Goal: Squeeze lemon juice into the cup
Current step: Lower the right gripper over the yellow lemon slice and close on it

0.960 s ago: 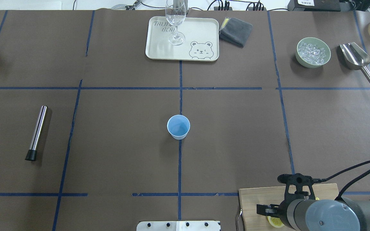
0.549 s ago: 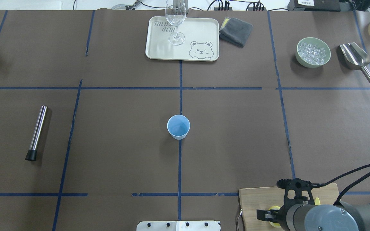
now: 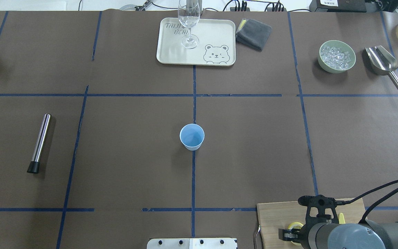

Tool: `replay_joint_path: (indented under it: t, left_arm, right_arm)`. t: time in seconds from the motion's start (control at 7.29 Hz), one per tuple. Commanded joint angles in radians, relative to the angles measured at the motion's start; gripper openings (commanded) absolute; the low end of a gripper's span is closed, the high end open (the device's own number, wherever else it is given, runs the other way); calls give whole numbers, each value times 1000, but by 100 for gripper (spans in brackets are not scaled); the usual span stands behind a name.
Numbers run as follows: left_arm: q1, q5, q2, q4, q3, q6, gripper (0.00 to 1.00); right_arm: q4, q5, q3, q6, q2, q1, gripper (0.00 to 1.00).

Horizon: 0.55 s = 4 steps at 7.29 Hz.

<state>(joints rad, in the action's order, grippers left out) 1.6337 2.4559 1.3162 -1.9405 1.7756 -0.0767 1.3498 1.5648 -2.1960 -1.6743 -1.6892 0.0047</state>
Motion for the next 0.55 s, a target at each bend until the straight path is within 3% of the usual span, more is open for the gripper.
replay_joint_path:
  t: [0.0, 0.41]
  left_arm:
    - [0, 0, 0, 0, 1, 0, 100]
    - [0, 2, -2, 0, 1, 0, 100]
  right_arm:
    - [0, -2, -1, -1, -3, 3, 70]
    - [0, -3, -4, -1, -4, 6, 66]
